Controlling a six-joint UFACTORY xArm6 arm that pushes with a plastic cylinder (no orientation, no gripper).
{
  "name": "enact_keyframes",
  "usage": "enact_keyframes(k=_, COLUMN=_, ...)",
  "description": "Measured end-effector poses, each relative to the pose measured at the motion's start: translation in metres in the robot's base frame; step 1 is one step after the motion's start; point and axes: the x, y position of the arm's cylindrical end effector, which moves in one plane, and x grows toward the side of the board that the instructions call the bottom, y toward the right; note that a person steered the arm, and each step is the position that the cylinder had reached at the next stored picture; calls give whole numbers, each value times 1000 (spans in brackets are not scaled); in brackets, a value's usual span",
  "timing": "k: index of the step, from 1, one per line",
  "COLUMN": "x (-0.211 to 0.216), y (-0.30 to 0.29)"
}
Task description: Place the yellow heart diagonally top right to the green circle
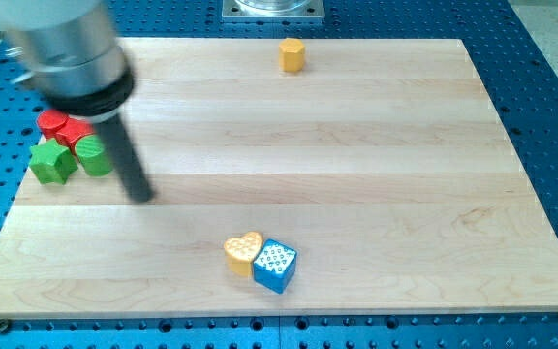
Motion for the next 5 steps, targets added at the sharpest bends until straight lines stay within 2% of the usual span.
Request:
enact_keyframes(k=2, x=-149, y=198)
enact_keyframes(k=3, x=-225, y=242)
enact_keyframes(k=4, x=-272, y=222)
enact_keyframes(k=5, x=-242, y=183)
